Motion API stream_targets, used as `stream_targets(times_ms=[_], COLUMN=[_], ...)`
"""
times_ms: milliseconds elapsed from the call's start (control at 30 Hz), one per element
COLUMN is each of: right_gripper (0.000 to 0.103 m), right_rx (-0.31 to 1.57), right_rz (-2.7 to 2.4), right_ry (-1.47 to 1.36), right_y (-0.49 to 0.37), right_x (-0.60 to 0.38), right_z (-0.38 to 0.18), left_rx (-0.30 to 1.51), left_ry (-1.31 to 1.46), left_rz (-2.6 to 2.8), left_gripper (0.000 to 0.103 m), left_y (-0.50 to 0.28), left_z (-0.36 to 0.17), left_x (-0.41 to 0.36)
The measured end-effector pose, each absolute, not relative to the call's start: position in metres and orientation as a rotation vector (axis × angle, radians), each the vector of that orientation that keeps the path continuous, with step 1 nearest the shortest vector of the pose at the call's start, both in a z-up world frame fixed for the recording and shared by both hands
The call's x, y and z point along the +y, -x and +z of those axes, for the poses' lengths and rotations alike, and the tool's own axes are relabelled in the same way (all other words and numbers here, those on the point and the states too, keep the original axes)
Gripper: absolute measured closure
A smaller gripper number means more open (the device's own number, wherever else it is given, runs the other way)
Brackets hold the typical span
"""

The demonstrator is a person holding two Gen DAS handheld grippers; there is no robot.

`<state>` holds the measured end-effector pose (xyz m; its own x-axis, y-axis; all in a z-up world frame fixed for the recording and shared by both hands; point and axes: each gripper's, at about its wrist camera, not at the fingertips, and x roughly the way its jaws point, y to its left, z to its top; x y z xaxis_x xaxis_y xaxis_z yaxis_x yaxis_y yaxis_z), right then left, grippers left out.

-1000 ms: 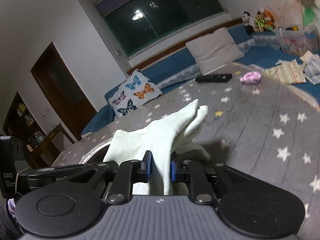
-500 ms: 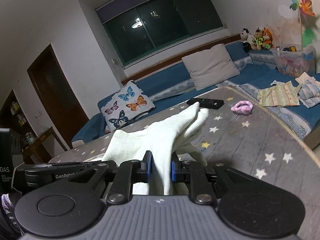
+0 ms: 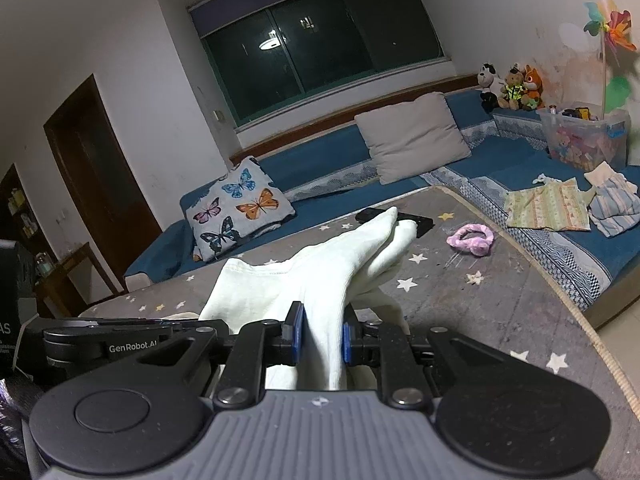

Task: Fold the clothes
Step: 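Lift the shirt edge with both grippers and fold it over the bundle, then open the right gripper and release the shirt while the left gripper holds it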

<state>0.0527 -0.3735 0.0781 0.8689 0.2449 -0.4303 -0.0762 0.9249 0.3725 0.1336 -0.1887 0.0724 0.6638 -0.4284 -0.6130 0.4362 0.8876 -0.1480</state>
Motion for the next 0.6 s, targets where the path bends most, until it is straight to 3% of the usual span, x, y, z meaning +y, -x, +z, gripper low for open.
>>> stream_targets(times_ms=[600], right_gripper=[0.086], right_rx=[0.579], right_rz=[0.157], right_ry=[-0.352], right_y=[-0.082], right_x=[-0.381], right_z=[0.054], left_rx=[0.786], left_ry=[-0.013], left_rz=[-0.458], left_gripper=[0.095], left_y=[-0.158], left_z=[0.038], left_x=[-0.199])
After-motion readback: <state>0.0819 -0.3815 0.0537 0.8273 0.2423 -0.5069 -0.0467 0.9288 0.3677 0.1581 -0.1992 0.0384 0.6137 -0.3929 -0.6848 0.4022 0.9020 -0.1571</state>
